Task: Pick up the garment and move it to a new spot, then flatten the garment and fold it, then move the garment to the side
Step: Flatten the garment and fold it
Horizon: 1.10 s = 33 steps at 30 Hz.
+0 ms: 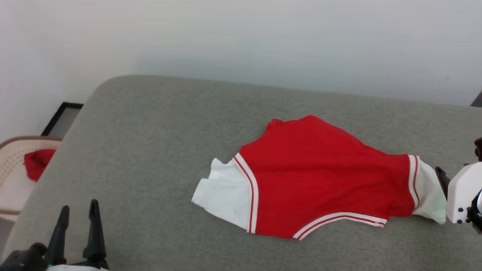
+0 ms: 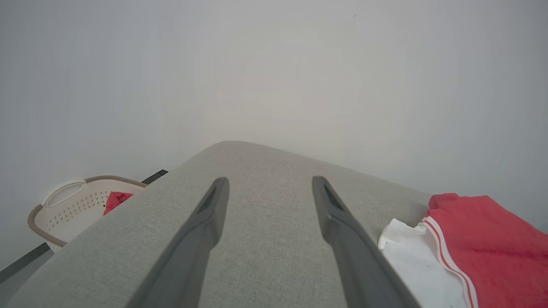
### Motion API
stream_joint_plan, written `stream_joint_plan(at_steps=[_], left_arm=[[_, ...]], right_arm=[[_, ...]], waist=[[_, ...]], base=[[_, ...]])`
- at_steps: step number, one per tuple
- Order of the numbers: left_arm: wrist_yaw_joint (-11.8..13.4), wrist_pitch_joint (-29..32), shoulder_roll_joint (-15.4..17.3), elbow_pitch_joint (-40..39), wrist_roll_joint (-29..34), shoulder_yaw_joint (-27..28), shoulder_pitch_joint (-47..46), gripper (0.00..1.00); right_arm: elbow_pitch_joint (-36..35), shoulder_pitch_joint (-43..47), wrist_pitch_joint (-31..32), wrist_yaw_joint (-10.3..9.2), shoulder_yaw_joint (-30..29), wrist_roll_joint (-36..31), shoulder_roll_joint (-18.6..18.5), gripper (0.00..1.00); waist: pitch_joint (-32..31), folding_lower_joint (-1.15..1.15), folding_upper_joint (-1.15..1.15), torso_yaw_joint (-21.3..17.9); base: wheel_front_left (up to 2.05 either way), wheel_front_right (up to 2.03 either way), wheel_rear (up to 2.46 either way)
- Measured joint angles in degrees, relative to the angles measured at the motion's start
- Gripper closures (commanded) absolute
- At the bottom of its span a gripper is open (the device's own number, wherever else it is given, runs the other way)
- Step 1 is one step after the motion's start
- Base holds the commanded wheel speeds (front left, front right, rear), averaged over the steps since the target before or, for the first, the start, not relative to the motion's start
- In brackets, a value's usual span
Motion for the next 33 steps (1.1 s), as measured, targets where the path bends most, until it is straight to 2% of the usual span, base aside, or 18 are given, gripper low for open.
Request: stream_joint_plan(at_steps=[11, 20, 26, 31, 33], left_arm=[[0.01, 1.08, 1.24, -2.33, -0.43, -0.81, 0.92, 0.00], [0.00, 7.06, 4.05, -5.26, -3.42, -3.68, -0.17, 0.00], [0.00, 19.25, 7.55, -7.47, -9.09, -7.70, -3.50, 0.00], [0.12, 35.22, 11.03, -7.06, -16.45, -9.92, -8.21, 0.00], [1.21, 41.92, 12.05, -6.23, -18.95, -10.57, -10.31, 0.00]], right_arm=[[-10.00, 6.65, -14.13, -0.01, -3.12, -0.54, 4.14, 0.00], [-16.41, 10.40, -25.25, -0.01, -7.70, -4.41, 9.55, 0.00], [-19.16, 11.36, -28.54, -0.01, -10.34, -5.75, 13.06, 0.00], [-19.96, 11.36, -28.77, -0.01, -11.17, -6.16, 14.55, 0.00], [-19.93, 11.26, -28.77, -0.01, -11.26, -6.20, 14.75, 0.00]], waist=[[-0.64, 0.00, 0.00, -5.28], [0.40, 0.00, 0.00, -9.19], [2.17, 0.00, 0.00, -10.85], [3.82, 0.00, 0.00, -11.72], [4.35, 0.00, 0.00, -12.00]], base=[[0.00, 0.00, 0.00], [0.00, 0.00, 0.00], [0.00, 0.00, 0.00], [0.00, 0.00, 0.00], [0.00, 0.00, 0.00]])
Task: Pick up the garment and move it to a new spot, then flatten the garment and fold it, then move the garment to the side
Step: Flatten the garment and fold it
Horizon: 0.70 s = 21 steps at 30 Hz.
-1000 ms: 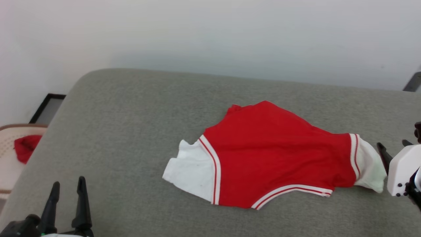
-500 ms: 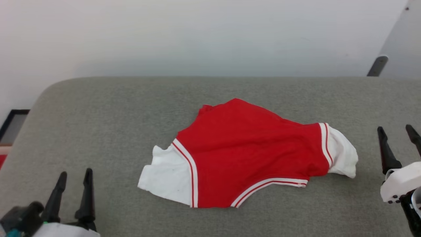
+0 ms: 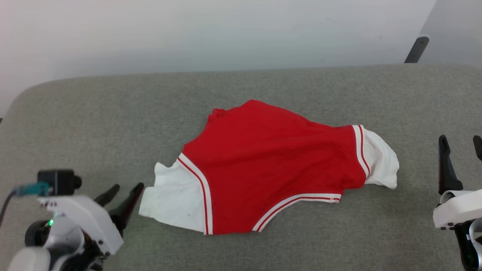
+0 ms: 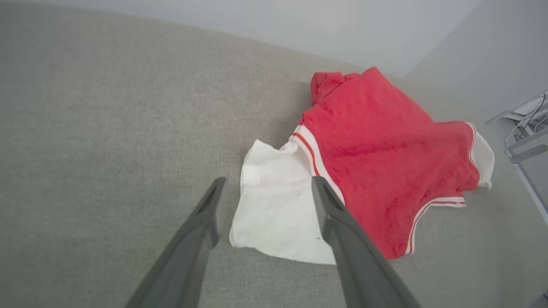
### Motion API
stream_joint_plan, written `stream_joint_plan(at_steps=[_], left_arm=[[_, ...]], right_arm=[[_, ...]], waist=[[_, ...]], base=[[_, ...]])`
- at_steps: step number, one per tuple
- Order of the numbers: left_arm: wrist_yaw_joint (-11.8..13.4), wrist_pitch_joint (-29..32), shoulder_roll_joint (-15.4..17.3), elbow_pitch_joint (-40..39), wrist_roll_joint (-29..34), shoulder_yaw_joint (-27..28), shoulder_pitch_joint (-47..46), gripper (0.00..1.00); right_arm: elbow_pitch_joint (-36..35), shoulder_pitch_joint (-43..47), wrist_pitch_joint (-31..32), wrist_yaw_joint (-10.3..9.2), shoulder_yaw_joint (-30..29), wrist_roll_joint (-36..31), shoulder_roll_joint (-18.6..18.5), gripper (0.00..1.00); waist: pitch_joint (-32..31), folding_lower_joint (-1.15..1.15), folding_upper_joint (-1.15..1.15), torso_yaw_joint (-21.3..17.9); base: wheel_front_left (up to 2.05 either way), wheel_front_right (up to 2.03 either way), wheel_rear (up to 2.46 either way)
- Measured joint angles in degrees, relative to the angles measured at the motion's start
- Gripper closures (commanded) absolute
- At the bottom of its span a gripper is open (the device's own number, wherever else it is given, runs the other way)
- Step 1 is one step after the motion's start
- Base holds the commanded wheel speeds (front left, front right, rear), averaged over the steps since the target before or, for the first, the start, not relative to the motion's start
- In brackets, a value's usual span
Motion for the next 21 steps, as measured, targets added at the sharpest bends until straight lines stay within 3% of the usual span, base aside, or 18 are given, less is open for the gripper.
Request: stream_joint_plan(at_steps=[5, 10, 21], left_arm=[[3.16, 14.74, 3.96, 2.09, -1.79, -2.92, -4.66, 0.00], [5.71, 23.08, 5.45, 4.38, -2.35, -5.00, -8.32, 0.00], [5.97, 26.71, 6.76, 9.60, 0.16, -8.66, -12.48, 0.00]], right_arm=[[0.99, -0.87, -0.03, 0.00, 0.23, -0.03, 0.35, 0.00], [1.82, -1.37, -0.10, 0.00, 0.90, 0.04, 0.45, 0.00], [1.35, -1.52, -0.26, 0.00, 0.34, 0.64, 0.11, 0.00]], waist=[[0.67, 0.00, 0.00, -0.70], [0.72, 0.00, 0.00, -1.55], [2.56, 0.00, 0.00, -3.00]], base=[[0.00, 0.00, 0.00], [0.00, 0.00, 0.00], [0.00, 0.00, 0.00]])
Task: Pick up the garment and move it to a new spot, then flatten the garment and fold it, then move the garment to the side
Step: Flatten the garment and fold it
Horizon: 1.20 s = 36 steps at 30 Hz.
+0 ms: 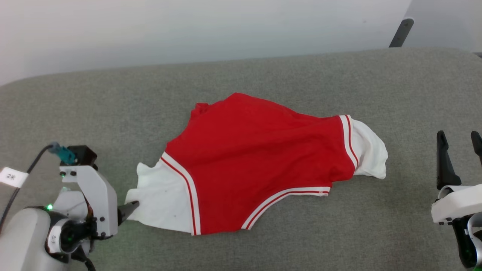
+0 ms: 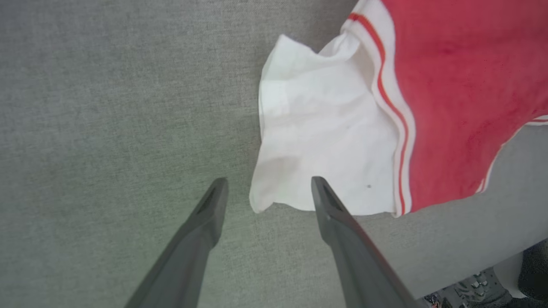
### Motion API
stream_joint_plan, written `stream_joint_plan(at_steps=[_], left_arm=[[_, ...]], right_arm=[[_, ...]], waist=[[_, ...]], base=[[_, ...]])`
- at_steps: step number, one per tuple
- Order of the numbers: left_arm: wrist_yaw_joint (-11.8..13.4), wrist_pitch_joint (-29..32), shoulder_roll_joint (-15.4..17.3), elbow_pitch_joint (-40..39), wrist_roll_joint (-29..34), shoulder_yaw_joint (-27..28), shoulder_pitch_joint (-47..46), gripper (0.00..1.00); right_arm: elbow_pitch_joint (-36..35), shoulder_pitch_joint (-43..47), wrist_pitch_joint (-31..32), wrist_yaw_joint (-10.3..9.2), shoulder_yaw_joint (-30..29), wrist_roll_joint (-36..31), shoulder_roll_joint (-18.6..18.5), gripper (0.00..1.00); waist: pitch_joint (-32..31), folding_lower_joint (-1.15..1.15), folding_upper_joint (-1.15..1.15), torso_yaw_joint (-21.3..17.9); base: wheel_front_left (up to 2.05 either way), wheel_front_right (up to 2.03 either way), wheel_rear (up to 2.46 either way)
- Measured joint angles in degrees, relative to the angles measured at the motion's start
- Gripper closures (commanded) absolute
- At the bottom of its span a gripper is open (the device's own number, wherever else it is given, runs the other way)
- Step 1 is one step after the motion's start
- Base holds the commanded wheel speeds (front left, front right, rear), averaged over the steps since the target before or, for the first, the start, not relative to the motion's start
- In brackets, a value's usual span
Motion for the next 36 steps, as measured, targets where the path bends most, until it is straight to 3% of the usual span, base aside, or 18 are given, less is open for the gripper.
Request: stream_joint_plan(at_steps=[13, 14, 15, 16, 25, 36], left_arm=[[-2.05, -2.18, -1.25, 10.69, -0.11, -1.02, -3.43, 0.00], [-2.24, -2.20, -1.64, 11.31, -0.62, -0.88, -3.70, 0.04], [-2.42, -2.26, -2.19, 11.96, -1.26, -0.66, -4.02, 0.44], [-2.44, -2.21, -2.41, 12.60, -2.00, -0.35, -4.37, 1.00], [-3.98, -2.18, -2.61, 14.23, -2.56, -1.30, -6.27, 1.00], [-4.92, -4.11, -3.48, 12.96, -2.03, -2.87, -8.72, 1.00]], right_arm=[[-1.13, -1.01, 0.99, 0.00, -0.07, 0.46, -0.15, 0.00], [-1.13, -1.01, 1.29, 0.00, -0.08, 0.46, -0.18, 0.00], [-1.13, -1.02, 1.70, 0.00, -0.07, 0.46, -0.20, 0.00], [-1.18, -1.06, 1.98, 0.00, -0.07, 0.53, -0.24, 0.00], [-1.00, -1.81, 8.12, 0.00, 0.58, 2.52, -1.27, 0.00], [6.88, -5.56, 24.32, -0.01, 5.50, 9.54, -3.91, 0.00]], waist=[[3.53, 0.00, 0.00, -1.14], [3.68, 0.00, 0.00, -1.16], [3.82, 0.00, 0.00, -1.16], [3.92, 0.00, 0.00, -1.14], [4.57, 0.00, 0.00, -0.59], [6.02, 0.00, 0.00, 2.17]], base=[[0.00, 0.00, 0.00], [0.00, 0.00, 0.00], [0.00, 0.00, 0.00], [0.00, 0.00, 0.00], [0.00, 0.00, 0.00], [0.00, 0.00, 0.00]])
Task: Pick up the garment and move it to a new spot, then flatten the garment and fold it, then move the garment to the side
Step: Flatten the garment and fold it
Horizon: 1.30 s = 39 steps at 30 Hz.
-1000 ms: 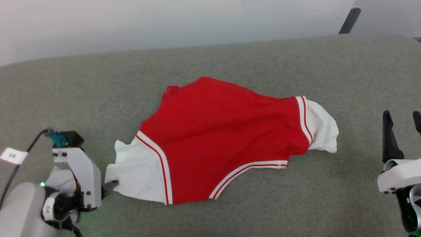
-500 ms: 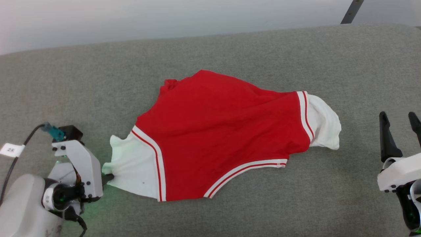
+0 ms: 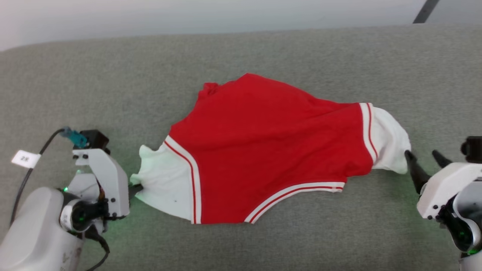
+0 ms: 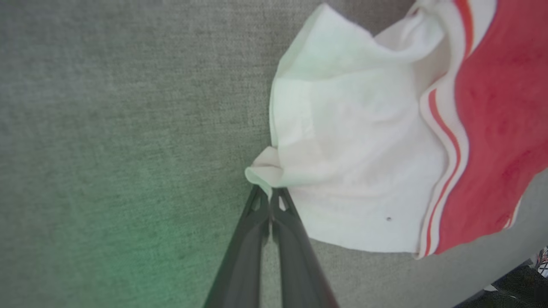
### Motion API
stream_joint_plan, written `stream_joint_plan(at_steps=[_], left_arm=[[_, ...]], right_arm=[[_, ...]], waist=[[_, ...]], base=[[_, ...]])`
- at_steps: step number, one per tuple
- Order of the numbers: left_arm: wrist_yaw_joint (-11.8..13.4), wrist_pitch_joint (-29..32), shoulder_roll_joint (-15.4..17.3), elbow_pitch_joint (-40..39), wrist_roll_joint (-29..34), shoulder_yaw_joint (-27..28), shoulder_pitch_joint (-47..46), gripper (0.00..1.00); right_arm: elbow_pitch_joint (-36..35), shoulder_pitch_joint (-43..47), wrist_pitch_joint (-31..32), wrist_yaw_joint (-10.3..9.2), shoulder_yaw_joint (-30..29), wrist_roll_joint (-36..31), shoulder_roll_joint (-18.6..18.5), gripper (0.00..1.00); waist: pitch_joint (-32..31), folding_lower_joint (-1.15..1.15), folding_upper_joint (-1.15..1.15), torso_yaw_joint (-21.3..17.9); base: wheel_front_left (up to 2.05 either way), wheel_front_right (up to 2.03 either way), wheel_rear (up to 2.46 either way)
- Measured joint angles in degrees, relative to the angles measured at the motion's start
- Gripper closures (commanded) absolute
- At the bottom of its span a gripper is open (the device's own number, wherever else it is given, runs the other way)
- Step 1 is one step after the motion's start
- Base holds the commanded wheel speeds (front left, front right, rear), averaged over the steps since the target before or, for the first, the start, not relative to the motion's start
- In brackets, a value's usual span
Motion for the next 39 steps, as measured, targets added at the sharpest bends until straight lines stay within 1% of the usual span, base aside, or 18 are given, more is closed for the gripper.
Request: stream_joint_plan(at_steps=[3, 5, 9, 13, 14, 15, 17, 20, 26, 29, 33, 36, 39], left_arm=[[-0.24, -0.45, -0.41, -0.36, 0.26, -0.47, -0.77, 1.00], [-0.32, -0.53, -0.74, -0.57, 0.31, -0.76, -1.22, 1.00], [-0.52, -1.02, -1.12, -0.83, 0.31, -1.11, -2.14, 1.00], [-0.68, -1.10, -1.35, -0.91, 0.24, -1.30, -2.88, 1.00], [-0.71, -1.19, -1.35, -0.89, 0.23, -1.31, -2.98, 1.00], [-0.71, -1.20, -1.34, -0.83, 0.23, -1.33, -3.02, 1.00], [-0.69, -1.16, -1.32, -0.79, 0.23, -1.42, -3.26, 1.00], [-0.47, -0.42, -1.07, -1.01, 0.23, -1.53, -3.66, 1.00], [0.54, 2.38, -0.32, -2.90, 0.12, -1.79, -6.64, 1.00], [0.81, 4.20, -0.20, -4.69, -0.37, -1.69, -10.10, 1.00], [1.14, 6.05, 0.44, -6.10, 0.04, -1.94, -15.79, 1.00], [1.36, 6.39, 0.18, -6.25, 0.74, -2.12, -20.67, 1.00], [1.33, 5.31, -0.33, -5.49, 1.76, -2.14, -26.11, 1.00]], right_arm=[[3.07, -1.31, 2.76, 0.00, 1.11, 1.55, -0.65, 0.00], [5.03, -1.98, 4.53, 0.00, 1.79, 1.30, -1.21, 0.00], [7.86, -4.30, 6.54, -0.03, 2.68, 3.02, -1.08, 0.00], [10.80, -7.05, 8.83, -0.05, 4.05, 3.86, -2.14, 0.00], [11.47, -7.80, 9.76, -0.05, 4.35, 4.33, -2.45, 0.35], [12.25, -8.50, 10.79, -0.07, 4.61, 5.08, -2.65, 1.00], [13.28, -9.90, 12.90, -0.09, 5.34, 5.78, -3.52, 1.00], [14.04, -11.56, 15.91, -0.07, 5.92, 7.68, -3.63, 1.00], [13.29, -14.16, 21.43, -0.05, 5.84, 13.67, -4.07, 1.00], [11.48, -16.76, 23.27, -0.04, 5.35, 16.36, -3.68, 1.00], [9.58, -21.81, 25.06, -0.04, 3.94, 18.02, -3.65, 1.00], [9.12, -25.82, 25.61, -0.04, 2.57, 19.24, -2.19, 1.00], [9.55, -30.53, 25.12, -0.04, 0.87, 19.78, -1.20, 1.00]], waist=[[0.77, 0.00, 0.00, 0.87], [1.27, 0.00, 0.00, 1.50], [2.39, 0.00, 0.00, 2.46], [3.31, 0.00, 0.00, 3.11], [3.49, 0.00, 0.00, 3.20], [3.62, 0.00, 0.00, 3.26], [3.78, 0.00, 0.00, 3.28], [3.84, 0.00, 0.00, 3.04], [2.65, 0.00, 0.00, 2.77], [1.25, 0.00, 0.00, 2.72], [-1.16, 0.00, 0.00, 2.73], [-3.18, 0.00, 0.00, 2.79], [-5.16, 0.00, 0.00, 2.93]], base=[[0.00, 0.00, 0.00], [0.00, 0.00, 0.00], [0.00, 0.00, 0.00], [0.00, 0.00, 0.00], [0.00, 0.00, 0.00], [0.00, 0.00, 0.00], [0.00, 0.00, 0.00], [0.00, 0.00, 0.00], [0.00, 0.00, 0.00], [0.00, 0.00, 0.00], [0.00, 0.00, 0.00], [0.00, 0.00, 0.00], [0.00, 0.00, 0.00]])
